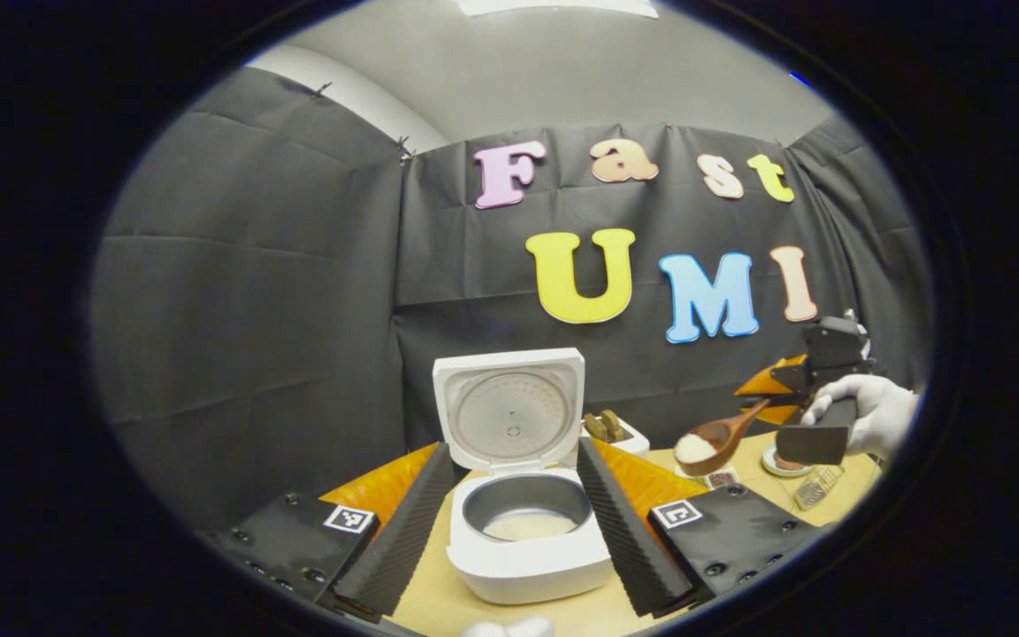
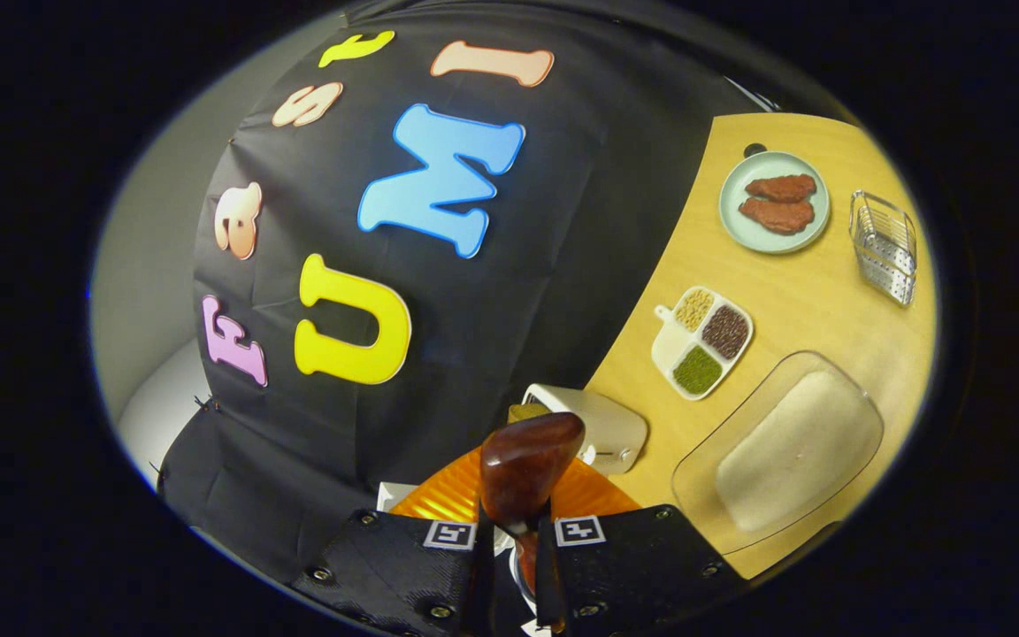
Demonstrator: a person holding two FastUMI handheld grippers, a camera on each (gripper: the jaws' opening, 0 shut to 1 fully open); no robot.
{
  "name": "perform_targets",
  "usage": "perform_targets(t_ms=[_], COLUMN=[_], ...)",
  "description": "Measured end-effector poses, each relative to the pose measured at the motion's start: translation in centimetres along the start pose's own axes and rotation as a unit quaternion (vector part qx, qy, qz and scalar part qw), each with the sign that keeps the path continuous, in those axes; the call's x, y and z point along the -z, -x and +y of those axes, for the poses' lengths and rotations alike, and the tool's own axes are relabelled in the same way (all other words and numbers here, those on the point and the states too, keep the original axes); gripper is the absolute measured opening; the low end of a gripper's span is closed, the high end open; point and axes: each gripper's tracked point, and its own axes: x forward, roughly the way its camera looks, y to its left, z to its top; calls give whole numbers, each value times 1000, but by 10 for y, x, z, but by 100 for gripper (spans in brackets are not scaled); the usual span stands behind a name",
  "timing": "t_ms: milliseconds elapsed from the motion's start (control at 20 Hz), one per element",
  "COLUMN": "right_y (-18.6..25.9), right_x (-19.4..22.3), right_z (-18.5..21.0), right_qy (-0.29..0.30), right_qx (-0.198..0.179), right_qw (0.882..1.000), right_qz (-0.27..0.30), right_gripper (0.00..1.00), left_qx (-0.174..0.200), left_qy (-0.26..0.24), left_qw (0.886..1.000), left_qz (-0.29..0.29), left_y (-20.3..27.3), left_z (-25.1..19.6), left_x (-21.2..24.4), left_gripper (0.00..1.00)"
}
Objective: Close the left gripper, press the button to open the rice cooker; take a wooden spoon from the chopstick holder with the right hand, scoop a spoonful of rice and pour it into the rice cooker, then put the wooden spoon back into the chopstick holder.
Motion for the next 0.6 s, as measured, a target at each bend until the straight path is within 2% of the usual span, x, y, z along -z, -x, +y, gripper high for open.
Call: perform_targets(t_ms=[50,250,400,600], right_y=[-8,-40,-64,-90], right_x=[15,68,107,148], right_z=[10,41,43,23], right_qy=[4,21,42,61], right_qx=[-1,-11,-10,6], right_qw=[1000,999,997,995], right_qz=[11,47,69,82], right_gripper=[18,18,18,18], left_qx=[-4,-26,-42,-63], left_qy=[2,17,17,18], left_qw=[1000,999,999,997], left_qz=[3,20,26,37], left_y=[2,5,11,17], left_z=[5,25,38,57], left_x=[3,18,27,38], left_gripper=[98,100,98,100])
